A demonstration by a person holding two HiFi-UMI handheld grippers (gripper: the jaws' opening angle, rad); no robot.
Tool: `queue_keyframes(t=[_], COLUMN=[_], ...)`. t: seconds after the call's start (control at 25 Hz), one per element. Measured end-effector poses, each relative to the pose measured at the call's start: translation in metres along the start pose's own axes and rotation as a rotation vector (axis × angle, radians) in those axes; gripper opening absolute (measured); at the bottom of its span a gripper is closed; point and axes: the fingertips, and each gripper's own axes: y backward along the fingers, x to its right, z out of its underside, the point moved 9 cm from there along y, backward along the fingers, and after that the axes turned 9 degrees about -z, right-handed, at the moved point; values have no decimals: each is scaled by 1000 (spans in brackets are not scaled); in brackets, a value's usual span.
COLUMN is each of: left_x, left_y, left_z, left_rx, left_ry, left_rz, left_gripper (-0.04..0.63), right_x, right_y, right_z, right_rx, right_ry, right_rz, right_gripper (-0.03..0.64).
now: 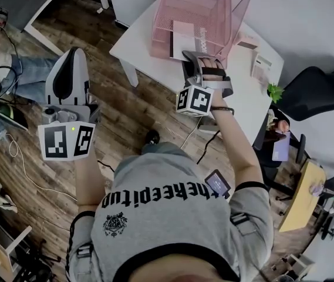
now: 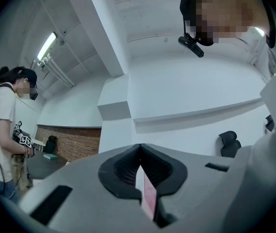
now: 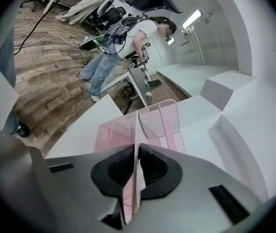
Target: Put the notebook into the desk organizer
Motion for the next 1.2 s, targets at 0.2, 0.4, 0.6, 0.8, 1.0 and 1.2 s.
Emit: queue_keyframes(t=[0.2, 0.4, 0.6, 0.8, 1.0, 1.2], left_x=[-4, -7, -11, -14, -15, -20], left_y=[-3, -9, -13, -21, -24, -24], left_z=[0, 4, 6, 9, 11, 13], left_rx=[-1, -10, -14, -18, -24, -35], left_ry=[-5, -9, -9, -10, -11, -10], left_rz=[-18, -32, -43, -50, -51, -66], left_gripper=[3, 3, 3, 3, 3, 3], right_x=[4, 10, 17, 23, 24, 24], right_y=[-15, -29, -35, -39, -51, -63], right_z=[3, 8, 5, 5, 5, 5], right_rx=[-19, -31, -1, -1, -75, -114], right_ry=[-14, -47, -145, -174, -101, -102], right_rz=[-40, -79, -106, -77, -4, 30], right_gripper=[11, 11, 21, 25, 21, 23])
